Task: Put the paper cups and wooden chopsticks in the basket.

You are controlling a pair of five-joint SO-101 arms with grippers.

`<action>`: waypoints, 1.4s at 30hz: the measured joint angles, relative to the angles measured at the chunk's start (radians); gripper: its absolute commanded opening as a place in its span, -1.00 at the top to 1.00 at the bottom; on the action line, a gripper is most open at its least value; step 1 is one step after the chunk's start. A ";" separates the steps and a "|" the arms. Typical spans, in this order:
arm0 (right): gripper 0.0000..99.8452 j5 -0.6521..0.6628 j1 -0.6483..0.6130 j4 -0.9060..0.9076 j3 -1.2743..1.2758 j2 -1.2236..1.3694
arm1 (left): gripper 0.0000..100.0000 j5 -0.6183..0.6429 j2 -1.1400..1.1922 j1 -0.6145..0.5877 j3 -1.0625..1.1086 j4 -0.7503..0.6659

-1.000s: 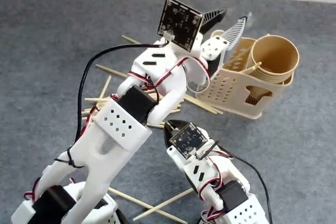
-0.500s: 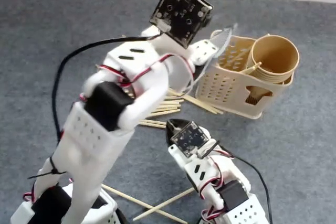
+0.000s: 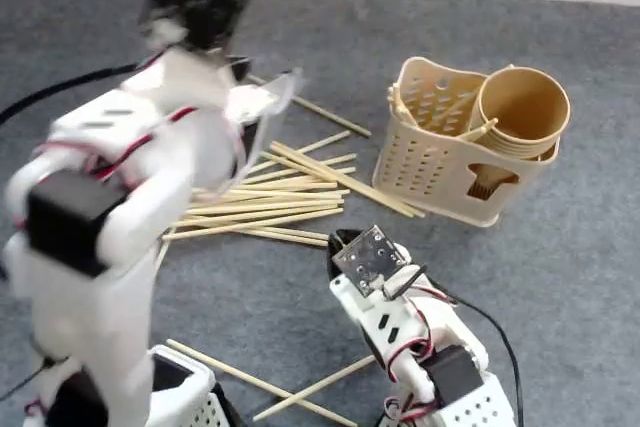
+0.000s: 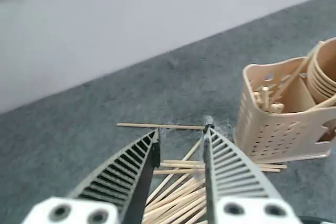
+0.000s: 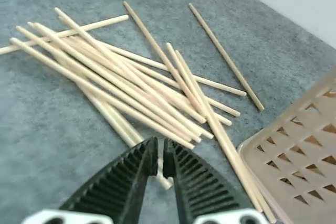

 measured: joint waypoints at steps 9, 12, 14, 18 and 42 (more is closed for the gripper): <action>0.93 0.000 -0.204 0.273 -0.262 0.106 | 0.72 0.031 -0.259 -0.210 0.347 -0.087; 0.93 0.000 -0.275 0.316 -0.331 0.270 | 0.72 0.086 -0.342 -0.308 0.489 -0.183; 0.93 0.000 -0.315 0.342 -0.376 0.387 | 0.71 0.118 -0.388 -0.361 0.578 -0.245; 0.90 0.000 -0.411 0.396 -0.434 0.559 | 0.71 0.178 -0.466 -0.443 0.710 -0.331; 0.45 -0.160 -0.798 0.172 -0.390 1.122 | 0.71 0.315 -0.509 -0.796 0.801 -0.437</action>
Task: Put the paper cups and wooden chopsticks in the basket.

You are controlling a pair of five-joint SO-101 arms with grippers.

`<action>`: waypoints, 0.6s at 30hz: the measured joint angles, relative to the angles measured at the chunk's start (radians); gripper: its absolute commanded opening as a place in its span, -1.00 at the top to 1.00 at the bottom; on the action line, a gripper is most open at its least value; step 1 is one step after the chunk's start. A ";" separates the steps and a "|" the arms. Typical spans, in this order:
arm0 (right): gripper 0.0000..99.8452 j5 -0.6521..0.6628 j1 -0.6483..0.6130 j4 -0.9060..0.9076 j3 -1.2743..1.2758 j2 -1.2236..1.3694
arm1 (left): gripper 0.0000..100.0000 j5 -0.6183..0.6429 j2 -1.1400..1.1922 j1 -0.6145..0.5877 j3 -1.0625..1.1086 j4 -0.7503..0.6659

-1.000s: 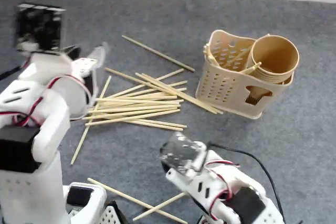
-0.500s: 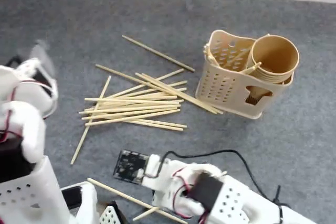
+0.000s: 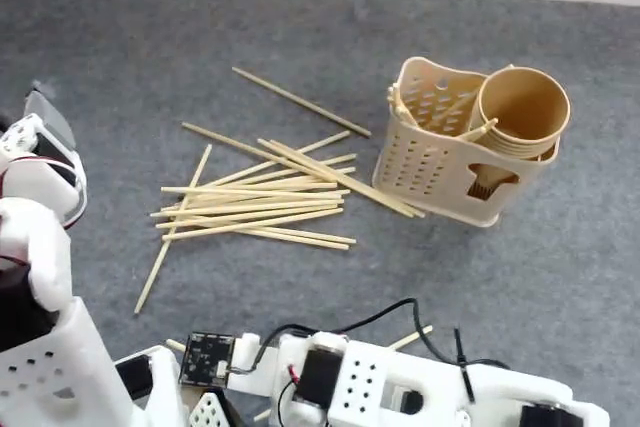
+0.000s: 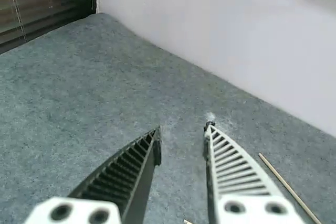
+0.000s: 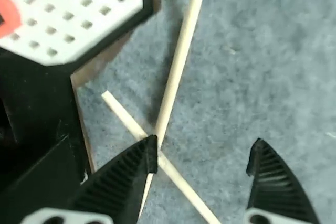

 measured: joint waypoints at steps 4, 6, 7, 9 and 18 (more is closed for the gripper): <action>0.45 -0.003 -0.032 0.000 0.000 0.021 | 0.71 0.000 0.000 0.000 0.031 -0.002; 0.45 -0.005 -0.041 0.021 0.000 0.021 | 0.71 0.000 0.000 0.000 0.032 -0.002; 0.45 -0.005 -0.044 0.032 0.000 0.021 | 0.71 0.000 0.000 0.000 0.032 -0.002; 0.45 -0.005 -0.048 0.044 0.000 0.009 | 0.71 0.000 0.000 0.000 0.034 -0.003; 0.45 -0.002 -0.069 0.106 0.006 -0.126 | 0.71 0.000 0.000 0.000 0.034 -0.006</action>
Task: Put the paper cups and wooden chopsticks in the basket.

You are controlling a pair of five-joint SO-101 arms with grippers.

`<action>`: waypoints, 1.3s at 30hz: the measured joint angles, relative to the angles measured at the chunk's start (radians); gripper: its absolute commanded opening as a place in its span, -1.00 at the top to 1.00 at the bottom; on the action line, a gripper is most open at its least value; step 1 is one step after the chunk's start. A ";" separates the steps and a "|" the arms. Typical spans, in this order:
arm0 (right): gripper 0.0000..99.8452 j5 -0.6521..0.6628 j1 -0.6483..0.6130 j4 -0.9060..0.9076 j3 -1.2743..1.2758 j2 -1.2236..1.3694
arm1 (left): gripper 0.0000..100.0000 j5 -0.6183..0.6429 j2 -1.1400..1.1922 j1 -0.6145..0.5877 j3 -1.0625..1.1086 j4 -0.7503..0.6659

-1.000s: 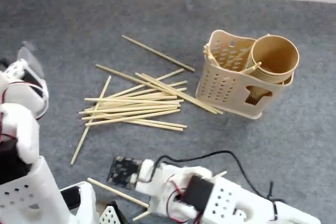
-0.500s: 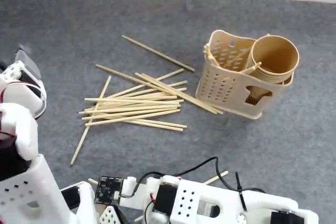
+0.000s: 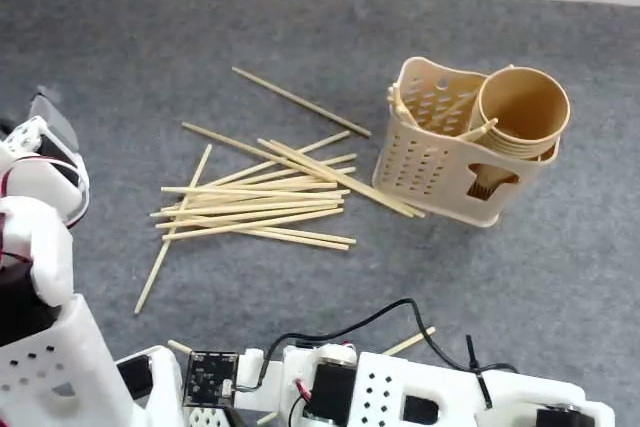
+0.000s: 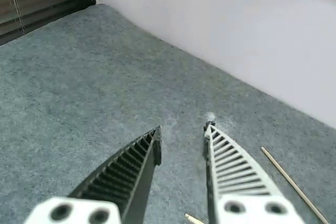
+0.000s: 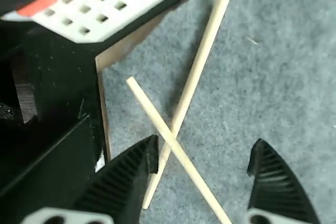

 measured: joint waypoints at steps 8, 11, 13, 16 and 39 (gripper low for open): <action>0.45 -0.002 0.002 -0.060 0.002 0.083 | 0.71 0.000 0.000 0.000 0.000 0.000; 0.45 -0.005 -0.012 -0.083 0.002 0.141 | 0.71 0.000 0.000 0.000 0.000 0.000; 0.45 -0.005 -0.020 -0.094 0.002 0.176 | 0.71 0.000 0.000 0.000 0.000 0.000; 0.45 -0.002 -0.028 -0.106 0.002 0.236 | 0.71 0.000 0.000 0.000 0.000 0.000; 0.99 0.164 0.086 -0.061 -0.014 0.324 | 0.71 0.002 0.000 0.000 0.000 0.000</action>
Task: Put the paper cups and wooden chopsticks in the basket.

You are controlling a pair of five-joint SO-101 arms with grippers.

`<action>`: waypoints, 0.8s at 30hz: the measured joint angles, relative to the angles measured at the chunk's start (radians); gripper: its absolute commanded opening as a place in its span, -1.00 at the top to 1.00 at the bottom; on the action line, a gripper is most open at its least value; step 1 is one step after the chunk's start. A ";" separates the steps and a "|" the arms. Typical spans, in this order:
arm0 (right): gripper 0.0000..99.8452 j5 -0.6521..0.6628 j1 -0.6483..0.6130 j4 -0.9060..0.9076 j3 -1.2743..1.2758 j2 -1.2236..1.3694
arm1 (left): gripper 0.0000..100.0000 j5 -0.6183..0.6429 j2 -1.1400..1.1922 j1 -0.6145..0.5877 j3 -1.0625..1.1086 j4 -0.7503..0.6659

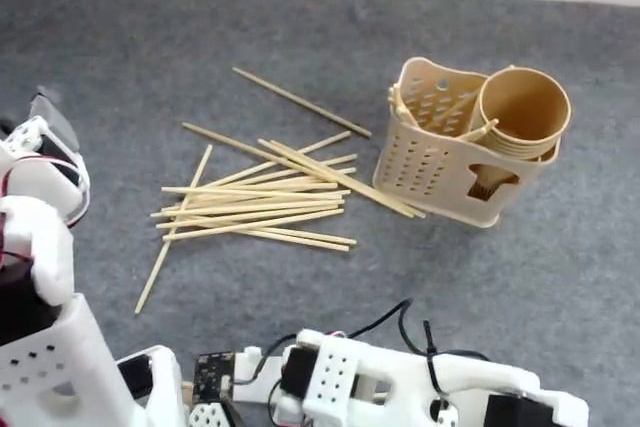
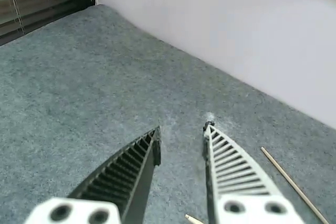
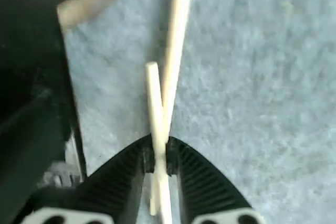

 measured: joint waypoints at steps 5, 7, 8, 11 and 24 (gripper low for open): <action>0.99 0.054 0.089 0.081 -0.064 0.000 | 0.71 0.000 0.000 0.000 0.000 0.000; 0.99 0.069 0.127 0.081 -0.075 0.000 | 0.71 0.000 0.000 0.000 0.000 0.000; 0.99 0.072 0.143 0.081 -0.078 0.000 | 0.71 0.000 0.000 0.000 0.000 0.000; 0.99 0.075 0.195 0.091 -0.081 0.000 | 0.71 0.000 0.000 0.000 0.000 0.000; 0.99 0.078 0.433 0.097 -0.114 -0.281 | 0.71 0.000 0.000 0.000 0.000 0.000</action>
